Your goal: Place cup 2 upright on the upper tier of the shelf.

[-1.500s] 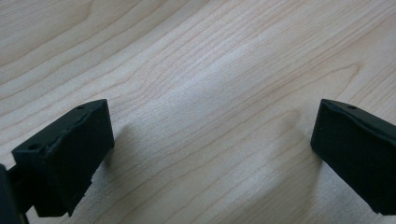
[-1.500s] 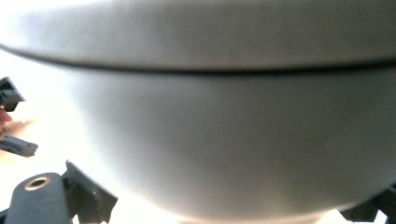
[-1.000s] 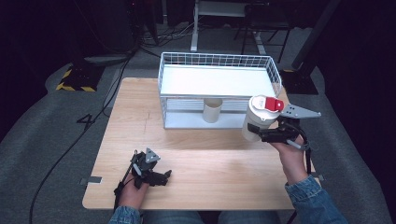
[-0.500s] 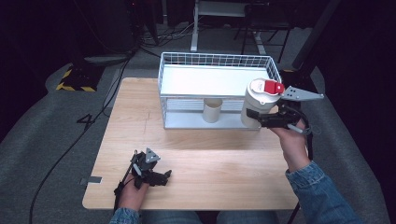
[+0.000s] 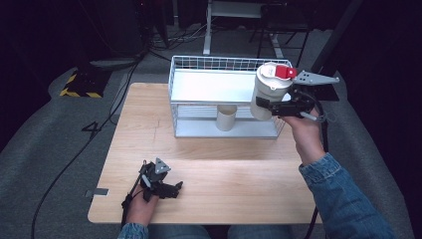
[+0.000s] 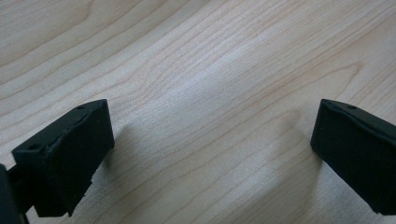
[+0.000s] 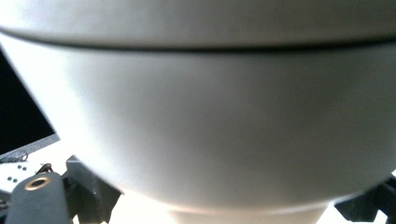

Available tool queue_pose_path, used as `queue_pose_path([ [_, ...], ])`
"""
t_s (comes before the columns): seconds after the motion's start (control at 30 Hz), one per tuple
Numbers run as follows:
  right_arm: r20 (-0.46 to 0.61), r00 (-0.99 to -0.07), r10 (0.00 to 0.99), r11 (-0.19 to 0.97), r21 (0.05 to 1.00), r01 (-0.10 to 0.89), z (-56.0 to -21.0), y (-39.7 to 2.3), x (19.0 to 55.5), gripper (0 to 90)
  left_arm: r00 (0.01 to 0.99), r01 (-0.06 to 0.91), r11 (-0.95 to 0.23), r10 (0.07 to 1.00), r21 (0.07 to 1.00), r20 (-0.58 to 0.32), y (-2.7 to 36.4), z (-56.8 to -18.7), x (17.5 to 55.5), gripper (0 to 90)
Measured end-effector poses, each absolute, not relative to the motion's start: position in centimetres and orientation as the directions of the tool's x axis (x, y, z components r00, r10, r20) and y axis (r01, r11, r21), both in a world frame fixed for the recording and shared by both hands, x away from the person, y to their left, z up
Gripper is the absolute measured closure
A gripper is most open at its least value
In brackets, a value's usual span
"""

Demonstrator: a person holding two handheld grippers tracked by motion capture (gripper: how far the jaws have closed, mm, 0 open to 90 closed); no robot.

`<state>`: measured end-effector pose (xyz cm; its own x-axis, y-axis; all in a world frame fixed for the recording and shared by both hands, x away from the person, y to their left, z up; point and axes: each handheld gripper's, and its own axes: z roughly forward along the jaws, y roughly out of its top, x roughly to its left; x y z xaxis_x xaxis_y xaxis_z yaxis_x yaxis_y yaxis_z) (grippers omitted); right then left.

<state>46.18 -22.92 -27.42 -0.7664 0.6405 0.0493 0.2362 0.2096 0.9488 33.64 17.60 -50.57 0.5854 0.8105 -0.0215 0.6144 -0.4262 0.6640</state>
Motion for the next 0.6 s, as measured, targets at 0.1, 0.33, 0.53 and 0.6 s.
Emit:
queue_pose_path([
  [0.1, 0.045, -0.762, 0.646, 0.211, 0.949, 0.235, -27.1, -22.4, 46.9, 13.5, 0.580, 0.618, -0.421, 0.814, 0.664, -0.023, 17.5, -50.6, 33.7, 0.1],
  [0.33, 0.038, -0.757, 0.652, 0.214, 0.949, 0.232, -26.3, -21.0, 48.5, 13.5, 0.580, 0.618, -0.422, 0.815, 0.663, -0.022, 17.5, -50.6, 33.7, 0.1],
  [0.53, 0.016, -0.752, 0.659, 0.226, 0.949, 0.219, -25.6, -19.9, 49.6, 13.5, 0.575, 0.621, -0.418, 0.818, 0.664, -0.023, 17.4, -50.6, 33.8, 0.1],
  [0.6, 0.011, -0.750, 0.661, 0.231, 0.948, 0.217, -25.4, -19.6, 49.9, 13.6, 0.575, 0.623, -0.416, 0.818, 0.663, -0.026, 17.4, -50.6, 33.8, 0.1],
])
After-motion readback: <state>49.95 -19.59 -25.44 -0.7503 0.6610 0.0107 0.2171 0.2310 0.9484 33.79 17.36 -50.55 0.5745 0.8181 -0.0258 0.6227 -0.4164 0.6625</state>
